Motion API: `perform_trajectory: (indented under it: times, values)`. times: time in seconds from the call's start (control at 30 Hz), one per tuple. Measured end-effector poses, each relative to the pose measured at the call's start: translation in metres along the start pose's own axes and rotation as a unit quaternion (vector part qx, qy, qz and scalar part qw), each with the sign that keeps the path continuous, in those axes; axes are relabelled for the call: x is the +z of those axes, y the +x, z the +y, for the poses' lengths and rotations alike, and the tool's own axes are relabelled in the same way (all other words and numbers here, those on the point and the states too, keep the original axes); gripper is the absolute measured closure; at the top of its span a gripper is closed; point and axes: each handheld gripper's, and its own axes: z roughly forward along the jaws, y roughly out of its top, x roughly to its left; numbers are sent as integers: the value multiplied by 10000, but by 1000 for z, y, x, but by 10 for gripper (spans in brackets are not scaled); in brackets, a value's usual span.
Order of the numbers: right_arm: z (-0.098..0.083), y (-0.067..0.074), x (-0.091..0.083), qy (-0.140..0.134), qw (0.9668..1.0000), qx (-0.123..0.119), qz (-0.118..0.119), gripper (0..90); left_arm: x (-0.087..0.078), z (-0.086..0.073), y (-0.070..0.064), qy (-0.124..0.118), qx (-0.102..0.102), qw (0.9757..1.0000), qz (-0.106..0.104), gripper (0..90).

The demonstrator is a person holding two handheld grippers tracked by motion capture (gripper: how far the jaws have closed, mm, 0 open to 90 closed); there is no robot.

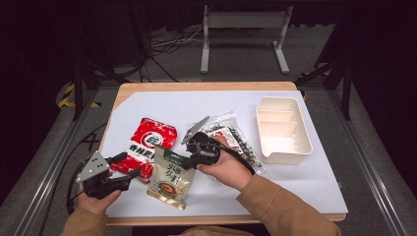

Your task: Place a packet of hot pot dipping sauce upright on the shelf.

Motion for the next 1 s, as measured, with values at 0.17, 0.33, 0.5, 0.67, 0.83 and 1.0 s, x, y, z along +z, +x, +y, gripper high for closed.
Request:
perform_trajectory:
  times: [0.17, 0.33, 0.5, 0.67, 0.83, 1.0]
  values:
    - [6, 9, -15, -86, 9996, -210, -162, 898, 0, 0, 0, 0, 12, 10000, 15, 310]
    - [9, 11, -27, -111, 9983, -418, -388, 897, 0, 0, 0, -1, 2, 10000, 22, 310]
    - [10, 10, -37, -82, 9963, -558, -641, 897, 0, 0, 0, -6, -17, 10000, 26, 310]
    - [10, 7, -47, -150, 9949, -659, -746, 897, 1, 0, 0, 5, -5, 10000, 32, 310]
    - [12, 6, -59, -253, 9942, -674, -800, 897, 1, 0, 0, 9, 5, 10000, 36, 310]
    - [13, 2, -71, -288, 9931, -678, -907, 897, 1, -1, 1, 12, -1, 10000, 34, 310]
